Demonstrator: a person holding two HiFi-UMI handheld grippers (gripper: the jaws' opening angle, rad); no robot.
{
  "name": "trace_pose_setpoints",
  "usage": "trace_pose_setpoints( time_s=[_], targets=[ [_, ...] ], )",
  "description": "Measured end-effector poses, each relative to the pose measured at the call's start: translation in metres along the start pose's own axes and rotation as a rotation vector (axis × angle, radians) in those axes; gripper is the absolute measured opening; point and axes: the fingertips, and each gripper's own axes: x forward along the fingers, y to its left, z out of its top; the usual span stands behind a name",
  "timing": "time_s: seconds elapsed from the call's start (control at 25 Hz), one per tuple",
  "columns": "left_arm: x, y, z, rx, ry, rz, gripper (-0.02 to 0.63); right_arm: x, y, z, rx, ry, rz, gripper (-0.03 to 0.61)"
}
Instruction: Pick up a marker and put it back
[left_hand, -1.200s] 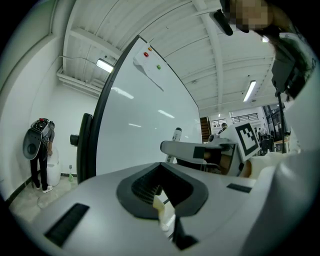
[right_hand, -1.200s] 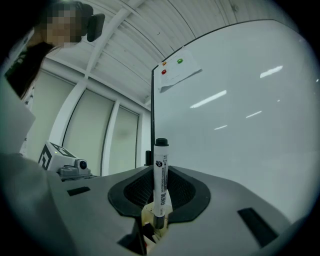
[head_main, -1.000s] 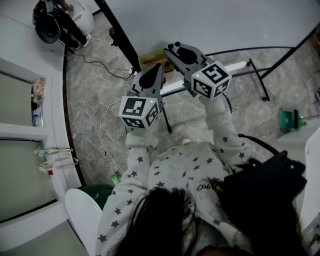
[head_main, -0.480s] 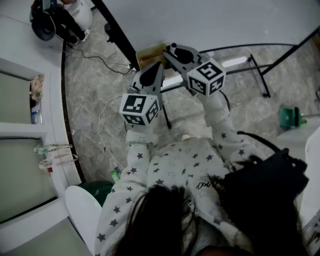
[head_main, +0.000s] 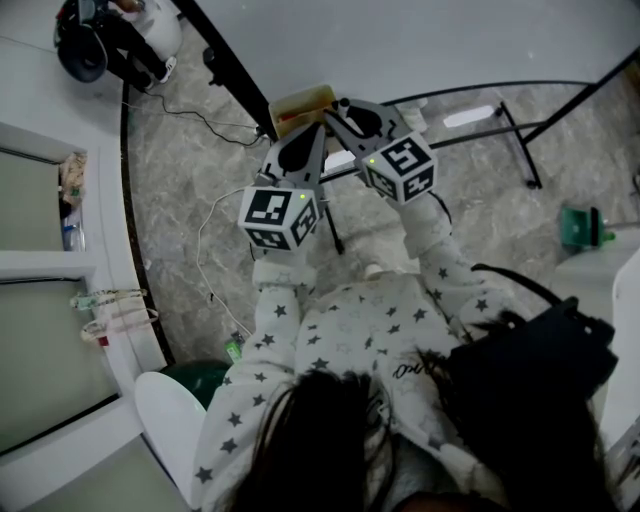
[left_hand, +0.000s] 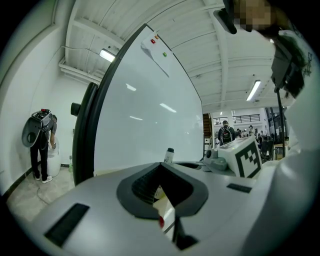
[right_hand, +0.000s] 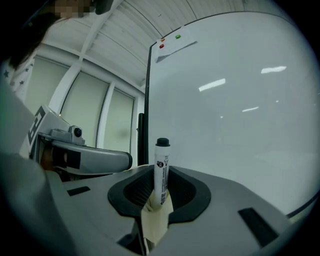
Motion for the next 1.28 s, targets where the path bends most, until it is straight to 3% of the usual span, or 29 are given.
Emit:
trace_pose_setpoints(
  time_s=[0.4, 0.8, 0.84, 0.92, 1.28],
  targets=[
    [-0.001, 0.0, 0.001, -0.007, 0.0, 0.006, 0.0, 0.003, -0.006, -0.003, 0.022, -0.048, -0.061, 0.077],
    [0.001, -0.001, 0.0, -0.01, -0.005, 0.002, 0.0, 0.0, -0.005, 0.0, 0.033, -0.068, -0.026, 0.078],
    [0.0, -0.001, 0.0, -0.01, -0.007, 0.002, 0.0, -0.001, -0.005, 0.001, 0.033, -0.072, -0.019, 0.08],
    [-0.001, 0.0, 0.001, -0.012, -0.012, 0.003, 0.0, -0.003, -0.003, 0.006, 0.035, -0.076, -0.004, 0.152],
    [-0.008, -0.009, 0.03, 0.018, -0.057, -0.025, 0.0, -0.034, 0.002, 0.048, -0.035, -0.09, 0.011, 0.152]
  ],
)
